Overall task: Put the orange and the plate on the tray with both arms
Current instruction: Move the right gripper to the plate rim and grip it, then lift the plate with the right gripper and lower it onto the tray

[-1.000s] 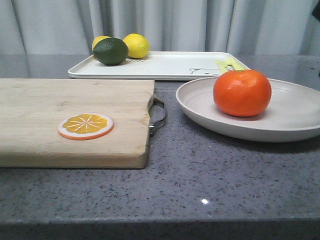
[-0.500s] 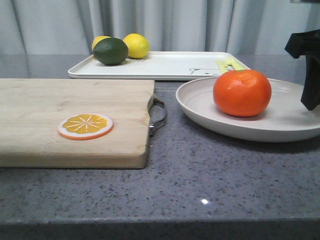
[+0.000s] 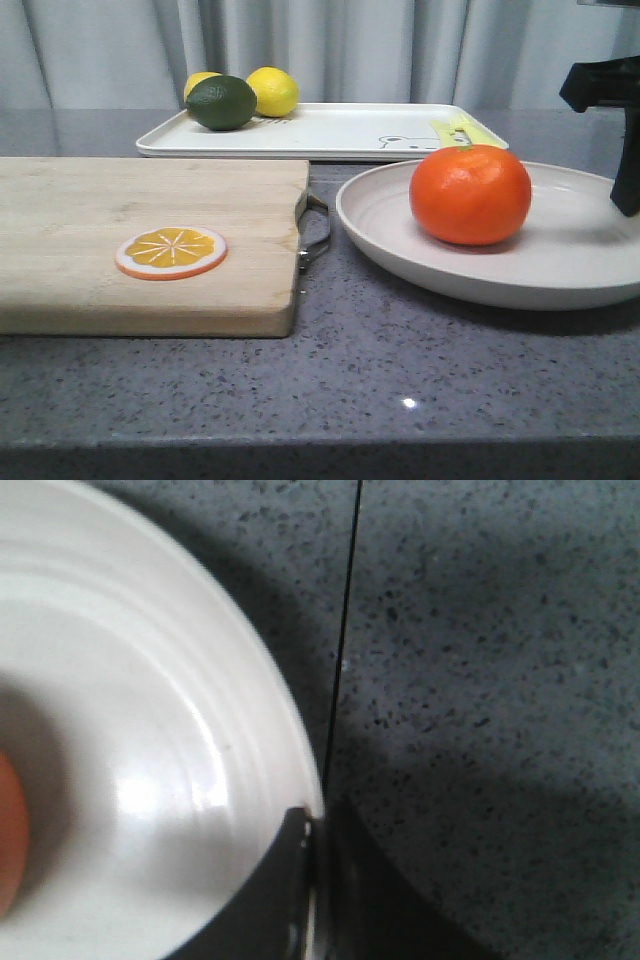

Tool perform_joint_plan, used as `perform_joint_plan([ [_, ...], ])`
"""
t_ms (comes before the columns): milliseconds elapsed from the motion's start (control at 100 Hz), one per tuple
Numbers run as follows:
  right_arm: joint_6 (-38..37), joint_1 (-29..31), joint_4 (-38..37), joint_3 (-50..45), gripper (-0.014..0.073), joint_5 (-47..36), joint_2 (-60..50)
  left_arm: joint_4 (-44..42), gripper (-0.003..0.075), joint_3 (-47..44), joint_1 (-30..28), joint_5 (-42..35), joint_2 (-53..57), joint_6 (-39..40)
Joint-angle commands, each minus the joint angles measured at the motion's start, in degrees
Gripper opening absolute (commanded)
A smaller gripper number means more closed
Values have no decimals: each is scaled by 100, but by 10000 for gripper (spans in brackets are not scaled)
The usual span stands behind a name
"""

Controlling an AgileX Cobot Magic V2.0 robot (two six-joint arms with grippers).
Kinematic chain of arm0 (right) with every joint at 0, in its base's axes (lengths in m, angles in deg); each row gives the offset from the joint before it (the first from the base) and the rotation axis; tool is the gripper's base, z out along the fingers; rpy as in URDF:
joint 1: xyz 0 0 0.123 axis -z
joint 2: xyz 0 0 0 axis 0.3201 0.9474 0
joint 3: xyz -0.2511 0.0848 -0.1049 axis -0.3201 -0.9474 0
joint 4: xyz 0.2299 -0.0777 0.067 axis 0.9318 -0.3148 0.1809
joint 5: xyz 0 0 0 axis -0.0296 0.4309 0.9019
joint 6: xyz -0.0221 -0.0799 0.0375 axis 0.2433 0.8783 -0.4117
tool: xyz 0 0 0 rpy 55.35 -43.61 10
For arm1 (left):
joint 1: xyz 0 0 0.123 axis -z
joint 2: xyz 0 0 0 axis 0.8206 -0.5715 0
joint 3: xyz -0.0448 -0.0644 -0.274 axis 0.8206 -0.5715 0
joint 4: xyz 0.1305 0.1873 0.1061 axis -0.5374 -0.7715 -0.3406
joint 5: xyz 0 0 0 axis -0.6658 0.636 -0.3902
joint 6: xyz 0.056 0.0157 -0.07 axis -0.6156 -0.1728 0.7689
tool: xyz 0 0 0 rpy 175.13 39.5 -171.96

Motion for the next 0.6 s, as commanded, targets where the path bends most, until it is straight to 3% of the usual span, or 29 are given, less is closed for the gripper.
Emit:
perform_joint_plan([
  [0, -5, 12, -61, 165, -50, -109, -141, 28, -20, 151, -11, -400, 17, -19],
  [390, -383, 23, -20, 165, -69, -137, -193, 28, -20, 151, -11, -400, 17, -19],
  [590, -383, 23, 389, 595, -69, -13, -226, 28, -20, 151, -11, -400, 17, -19],
])
